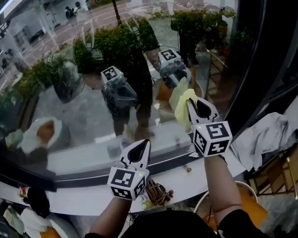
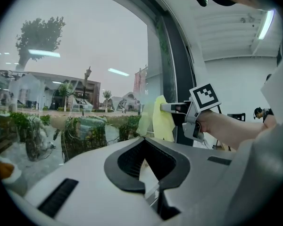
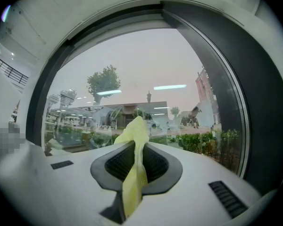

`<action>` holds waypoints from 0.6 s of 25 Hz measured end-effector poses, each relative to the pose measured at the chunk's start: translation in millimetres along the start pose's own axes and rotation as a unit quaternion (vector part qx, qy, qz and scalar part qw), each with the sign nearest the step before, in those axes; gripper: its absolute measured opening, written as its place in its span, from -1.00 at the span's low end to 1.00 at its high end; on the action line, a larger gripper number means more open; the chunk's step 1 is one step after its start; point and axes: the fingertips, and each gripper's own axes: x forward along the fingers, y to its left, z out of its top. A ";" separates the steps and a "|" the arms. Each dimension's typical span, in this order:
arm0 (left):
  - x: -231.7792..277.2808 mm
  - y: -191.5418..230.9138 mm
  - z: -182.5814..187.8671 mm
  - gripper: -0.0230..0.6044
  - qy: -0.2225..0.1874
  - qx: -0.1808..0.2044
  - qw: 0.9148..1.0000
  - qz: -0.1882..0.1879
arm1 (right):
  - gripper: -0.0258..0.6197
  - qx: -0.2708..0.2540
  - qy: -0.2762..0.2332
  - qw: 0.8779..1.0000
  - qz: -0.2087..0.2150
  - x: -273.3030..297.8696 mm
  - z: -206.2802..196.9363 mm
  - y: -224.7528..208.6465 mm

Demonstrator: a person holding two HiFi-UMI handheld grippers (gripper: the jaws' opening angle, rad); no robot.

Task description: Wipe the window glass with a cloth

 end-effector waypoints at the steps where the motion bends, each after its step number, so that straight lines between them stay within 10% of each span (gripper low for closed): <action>1: -1.8 0.6 -1.3 -0.90 0.001 0.003 1.000 -0.001 | -0.74 0.001 0.000 1.000 0.000 -0.3 -0.4 2.1; 15: -7.5 -0.3 0.8 -0.90 0.001 0.004 1.000 0.003 | -0.74 0.005 0.003 1.000 -0.001 1.2 1.3 1.0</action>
